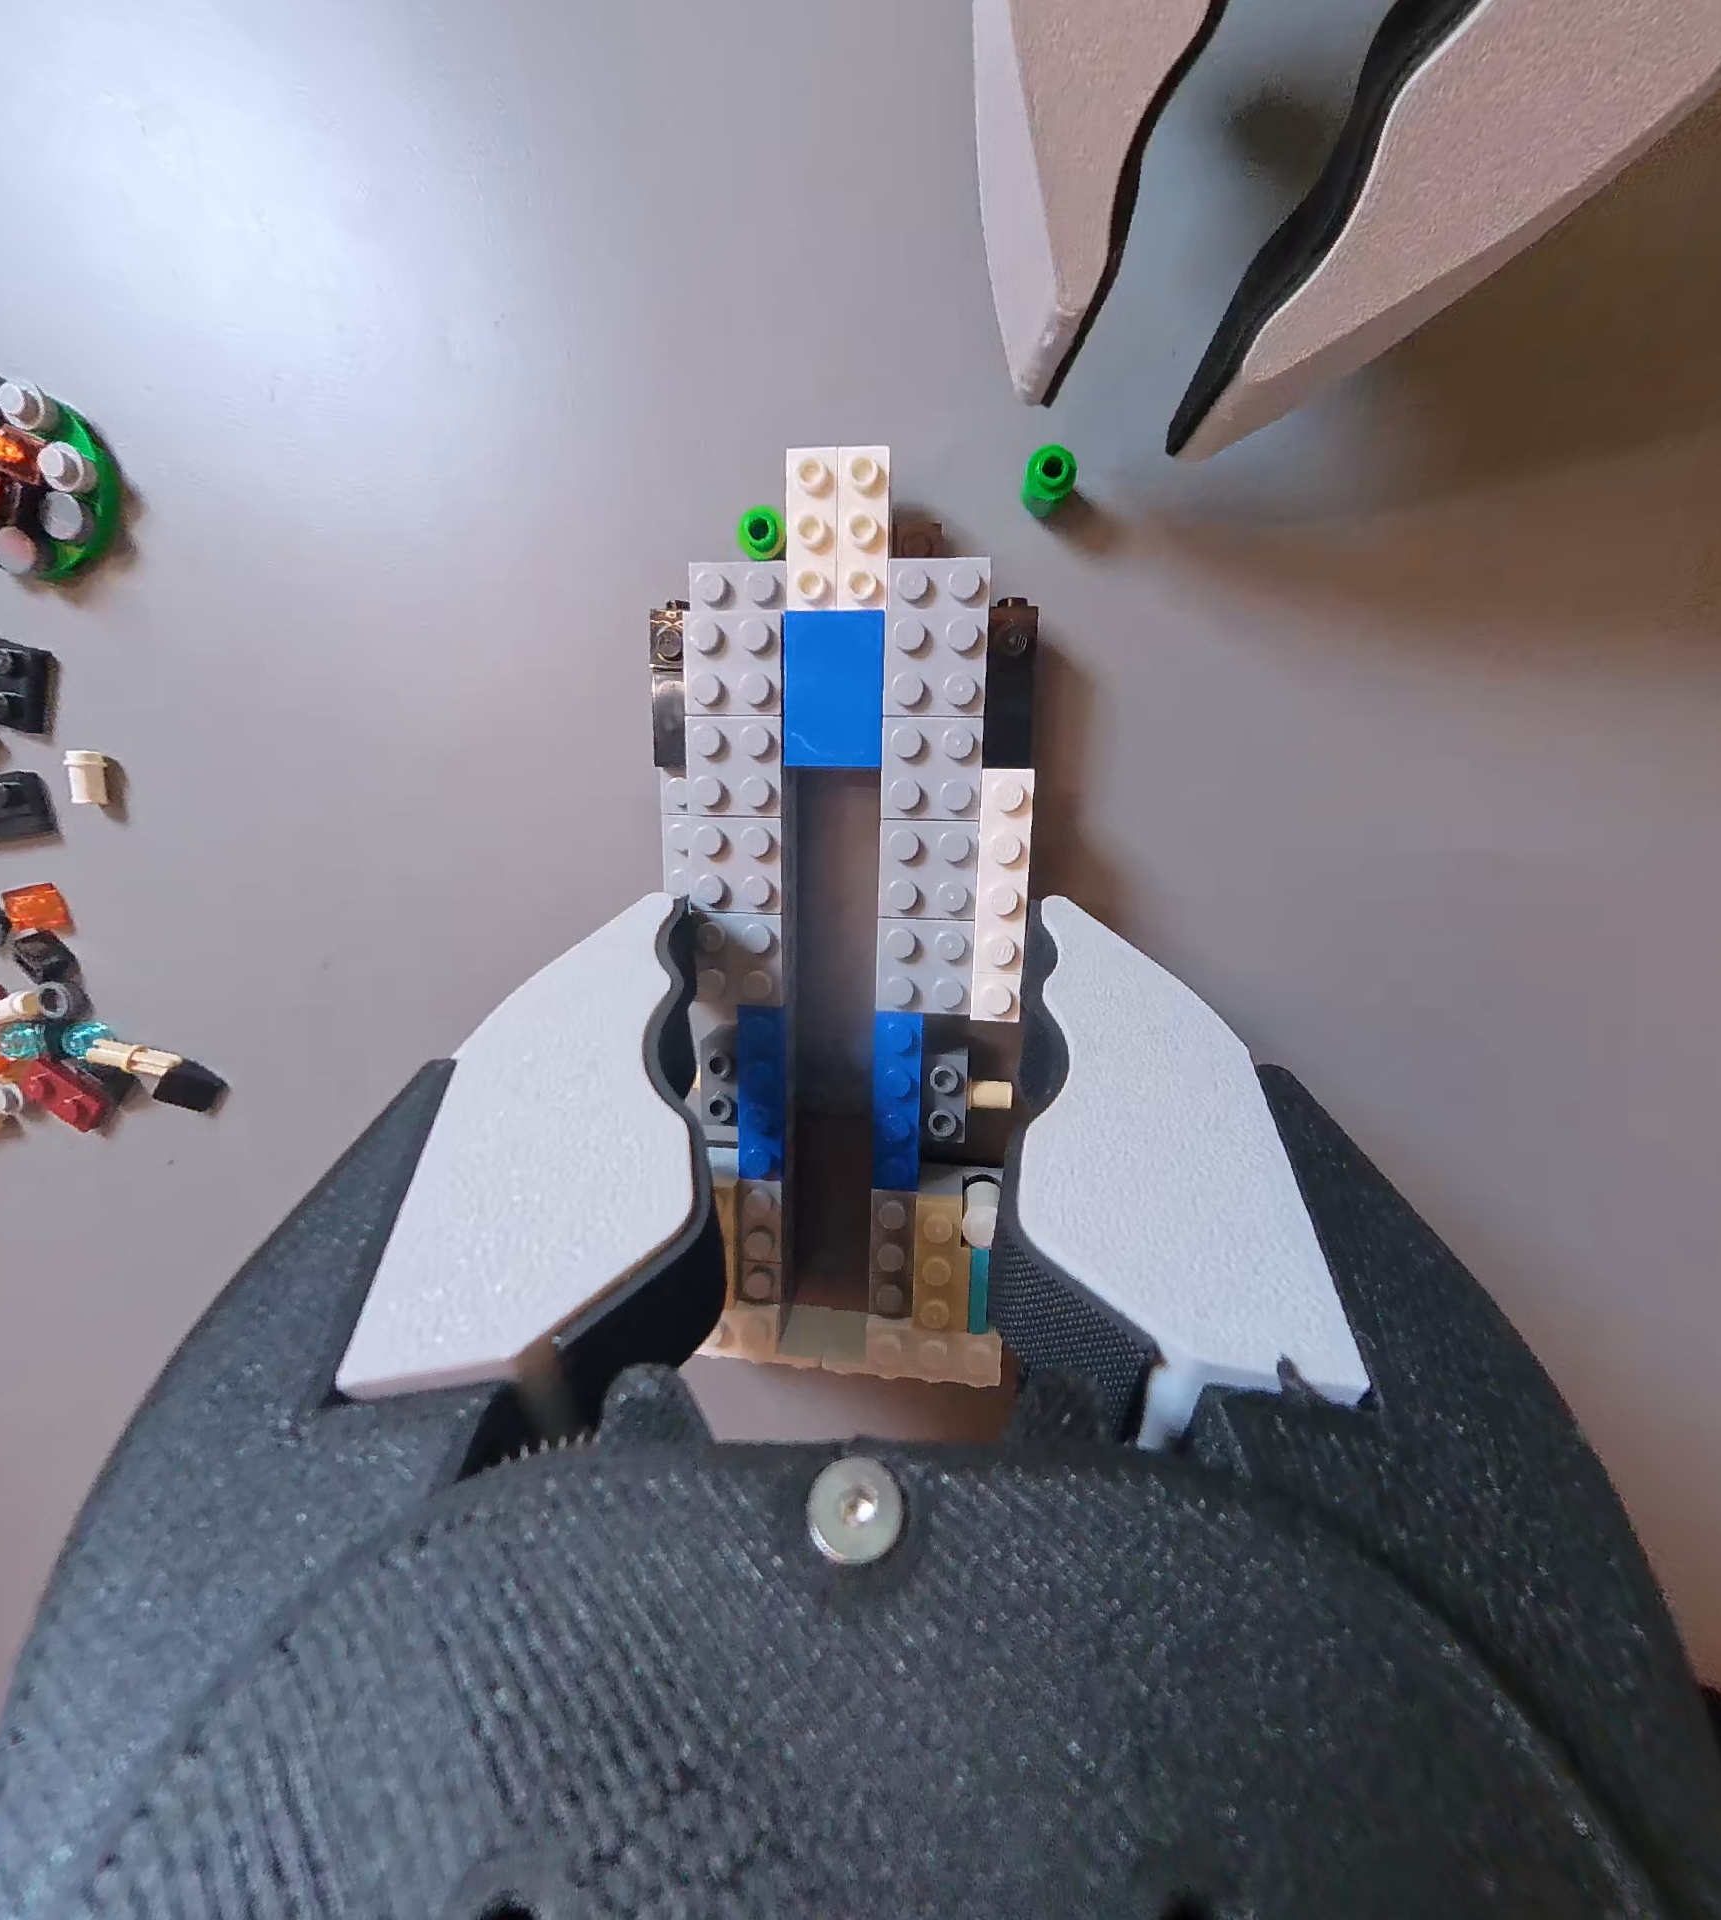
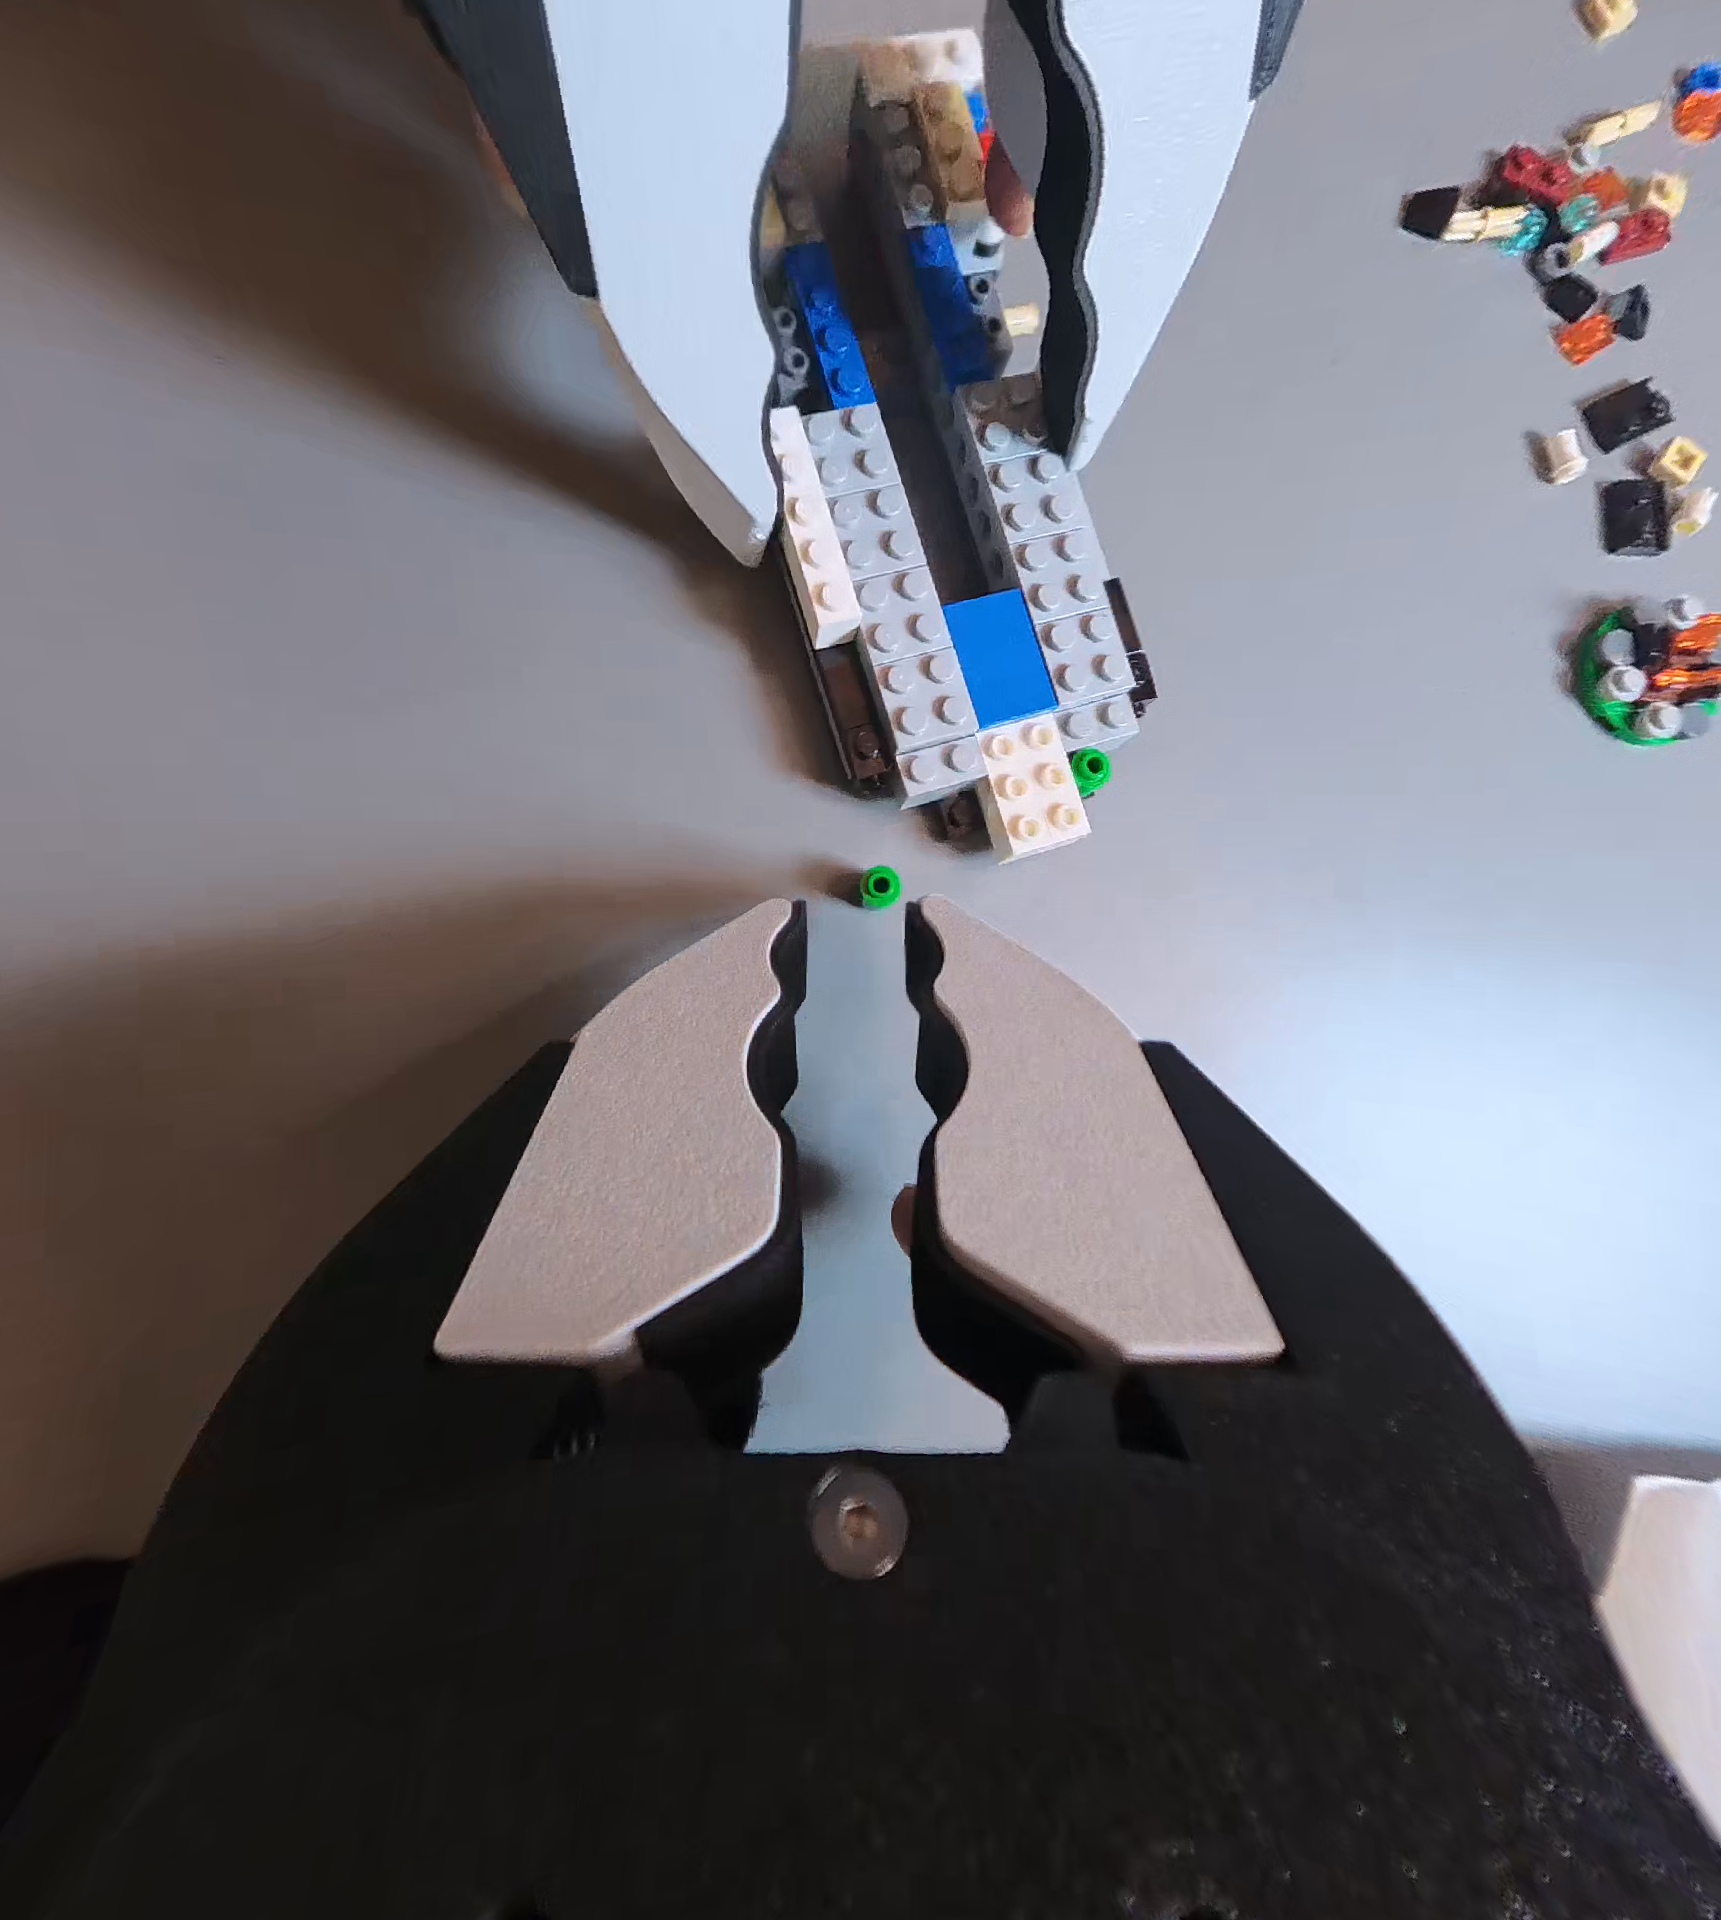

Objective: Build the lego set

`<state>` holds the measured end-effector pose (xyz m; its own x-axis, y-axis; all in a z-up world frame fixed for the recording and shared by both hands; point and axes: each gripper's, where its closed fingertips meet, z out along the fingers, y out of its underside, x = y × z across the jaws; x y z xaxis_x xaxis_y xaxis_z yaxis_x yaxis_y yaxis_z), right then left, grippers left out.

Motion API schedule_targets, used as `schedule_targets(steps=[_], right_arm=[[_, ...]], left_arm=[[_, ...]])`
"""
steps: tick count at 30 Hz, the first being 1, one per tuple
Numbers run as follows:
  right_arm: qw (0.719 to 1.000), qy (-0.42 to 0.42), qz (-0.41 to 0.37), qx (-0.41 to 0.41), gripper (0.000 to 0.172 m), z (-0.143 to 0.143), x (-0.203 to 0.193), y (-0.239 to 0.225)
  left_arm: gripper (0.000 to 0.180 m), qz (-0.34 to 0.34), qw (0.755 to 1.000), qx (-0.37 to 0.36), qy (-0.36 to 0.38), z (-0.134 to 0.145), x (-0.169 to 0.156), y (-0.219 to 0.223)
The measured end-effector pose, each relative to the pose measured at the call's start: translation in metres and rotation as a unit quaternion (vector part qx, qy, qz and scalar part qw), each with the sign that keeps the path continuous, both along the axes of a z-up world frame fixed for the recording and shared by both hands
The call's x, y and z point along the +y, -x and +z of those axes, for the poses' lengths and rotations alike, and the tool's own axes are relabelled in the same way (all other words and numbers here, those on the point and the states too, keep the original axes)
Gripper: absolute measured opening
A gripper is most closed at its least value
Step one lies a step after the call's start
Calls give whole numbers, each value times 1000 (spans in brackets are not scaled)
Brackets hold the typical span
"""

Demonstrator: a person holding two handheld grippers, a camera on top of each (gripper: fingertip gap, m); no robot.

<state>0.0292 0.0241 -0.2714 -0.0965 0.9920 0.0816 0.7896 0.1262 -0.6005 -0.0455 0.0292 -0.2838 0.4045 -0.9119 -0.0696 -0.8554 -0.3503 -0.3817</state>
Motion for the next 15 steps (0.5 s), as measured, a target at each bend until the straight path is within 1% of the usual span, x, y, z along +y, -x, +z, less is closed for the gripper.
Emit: schedule_targets(steps=[5,8,10,12,15], right_arm=[[1000,5,-8,-2,17,-7,3,6],[1000,1,-13,3,8,-9,4,8],[1000,-1,-15,15,8,-6,5,11],[999,-27,-19,36,8,1,10,17],[996,-74,-12,46,8,1,17,20]], left_arm=[[61,-2,1000,1,-3,0,0,0],[61,-3,1000,2,-3,0,0,0],[61,-4,1000,0,-3,0,0,1],[61,-4,1000,-1,-3,0,0,0],[61,-7,1000,-1,-3,0,0,1]])
